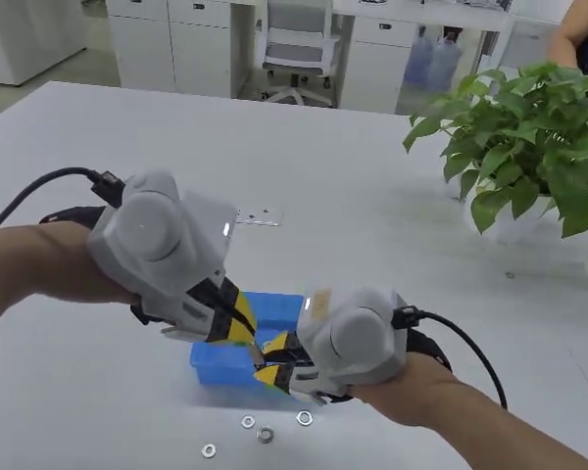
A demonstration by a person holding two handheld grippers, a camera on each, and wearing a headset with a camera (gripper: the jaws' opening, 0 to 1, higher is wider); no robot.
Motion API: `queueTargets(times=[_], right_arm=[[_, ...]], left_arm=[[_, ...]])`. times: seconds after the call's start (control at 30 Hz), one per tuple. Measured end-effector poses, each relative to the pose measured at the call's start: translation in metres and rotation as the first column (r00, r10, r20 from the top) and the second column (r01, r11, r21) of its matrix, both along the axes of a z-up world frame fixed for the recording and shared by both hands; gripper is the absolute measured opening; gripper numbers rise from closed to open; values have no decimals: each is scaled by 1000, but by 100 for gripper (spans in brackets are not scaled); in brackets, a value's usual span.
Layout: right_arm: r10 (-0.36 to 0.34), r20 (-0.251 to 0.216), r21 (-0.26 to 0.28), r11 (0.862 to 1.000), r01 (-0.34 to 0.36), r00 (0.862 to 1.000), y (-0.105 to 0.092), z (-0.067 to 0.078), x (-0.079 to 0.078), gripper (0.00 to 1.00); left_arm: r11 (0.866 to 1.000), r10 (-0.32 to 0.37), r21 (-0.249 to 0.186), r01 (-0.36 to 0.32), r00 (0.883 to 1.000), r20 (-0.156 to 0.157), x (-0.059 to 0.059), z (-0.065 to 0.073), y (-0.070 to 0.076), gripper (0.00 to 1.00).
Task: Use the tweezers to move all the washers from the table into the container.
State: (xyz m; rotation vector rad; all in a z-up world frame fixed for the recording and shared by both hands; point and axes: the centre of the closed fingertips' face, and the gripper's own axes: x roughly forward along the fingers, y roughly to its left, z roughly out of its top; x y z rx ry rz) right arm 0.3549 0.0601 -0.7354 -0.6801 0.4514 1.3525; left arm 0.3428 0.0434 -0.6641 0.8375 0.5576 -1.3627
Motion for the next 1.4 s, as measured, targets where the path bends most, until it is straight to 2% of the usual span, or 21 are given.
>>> queueTargets(times=[0.37,0.6,1.0,1.4], right_arm=[[26,-32,1,1000,-26,999,9,-11,-22,11],[45,-48,2,999,-45,998,16,-19,-33,11],[71,-69,14,997,-70,995,31,-28,-47,11],[88,-89,21,996,-87,992,40,-38,-53,11]], left_arm=[[1000,7,14,-6,999,-39,-19,-13,10,6],[1000,16,25,-14,998,-53,-29,-21,17,6],[998,45,42,-41,996,-76,-40,-32,32,5],[997,62,62,-56,993,-96,-45,-40,39,5]])
